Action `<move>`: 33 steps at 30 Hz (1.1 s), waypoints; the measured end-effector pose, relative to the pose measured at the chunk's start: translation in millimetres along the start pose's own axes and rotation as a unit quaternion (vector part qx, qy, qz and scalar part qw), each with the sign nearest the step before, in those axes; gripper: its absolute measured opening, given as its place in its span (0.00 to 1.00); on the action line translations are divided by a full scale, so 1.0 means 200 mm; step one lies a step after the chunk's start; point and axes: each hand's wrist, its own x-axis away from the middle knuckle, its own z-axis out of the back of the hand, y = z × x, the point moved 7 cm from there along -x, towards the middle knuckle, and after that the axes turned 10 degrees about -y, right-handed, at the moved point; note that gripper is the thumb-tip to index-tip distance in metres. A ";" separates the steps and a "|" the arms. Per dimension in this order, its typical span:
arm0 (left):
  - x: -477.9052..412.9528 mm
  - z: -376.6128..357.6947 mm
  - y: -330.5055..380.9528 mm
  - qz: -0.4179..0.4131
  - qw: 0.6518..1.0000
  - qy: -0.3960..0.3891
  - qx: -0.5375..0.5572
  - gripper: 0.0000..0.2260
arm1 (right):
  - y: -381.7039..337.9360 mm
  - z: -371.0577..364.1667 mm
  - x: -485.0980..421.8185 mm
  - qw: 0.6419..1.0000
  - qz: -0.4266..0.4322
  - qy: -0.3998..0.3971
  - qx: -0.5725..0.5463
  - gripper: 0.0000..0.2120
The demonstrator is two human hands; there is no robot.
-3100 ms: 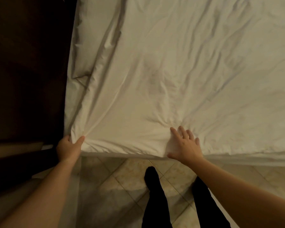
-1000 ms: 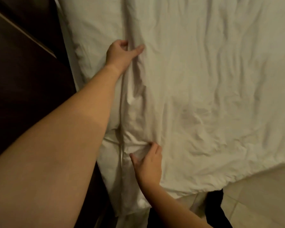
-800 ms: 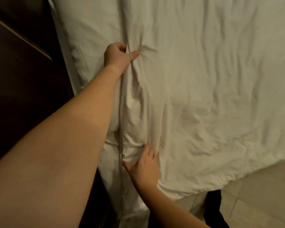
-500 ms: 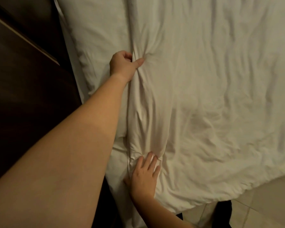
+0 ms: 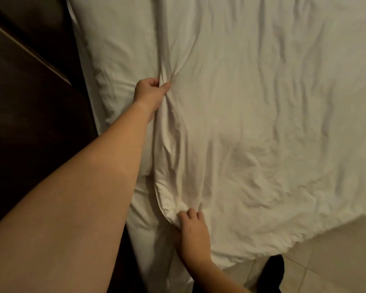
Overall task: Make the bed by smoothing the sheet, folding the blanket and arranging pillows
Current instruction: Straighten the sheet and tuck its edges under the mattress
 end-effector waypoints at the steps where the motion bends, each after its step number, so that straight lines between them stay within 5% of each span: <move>1: 0.01 0.00 0.01 0.011 1.000 0.000 0.013 0.10 | 0.02 0.04 0.03 0.999 -0.003 -0.003 -0.033 0.15; 6: 0.08 -0.01 0.15 0.042 0.997 0.022 0.066 0.05 | 0.17 0.34 0.22 0.986 -0.018 0.040 -0.158 0.09; 12: 0.12 -0.19 0.50 0.038 0.995 0.026 0.087 0.08 | 0.56 0.84 0.36 0.978 -0.082 0.104 -0.163 0.06; 21: 0.23 -0.79 1.06 0.003 0.993 0.034 0.113 0.08 | 1.23 1.74 0.57 0.955 -0.124 0.232 -0.137 0.09; 33: 0.37 -1.79 1.57 -0.042 0.990 0.081 0.105 0.08 | 2.27 2.67 0.77 0.952 -0.067 0.279 -0.107 0.11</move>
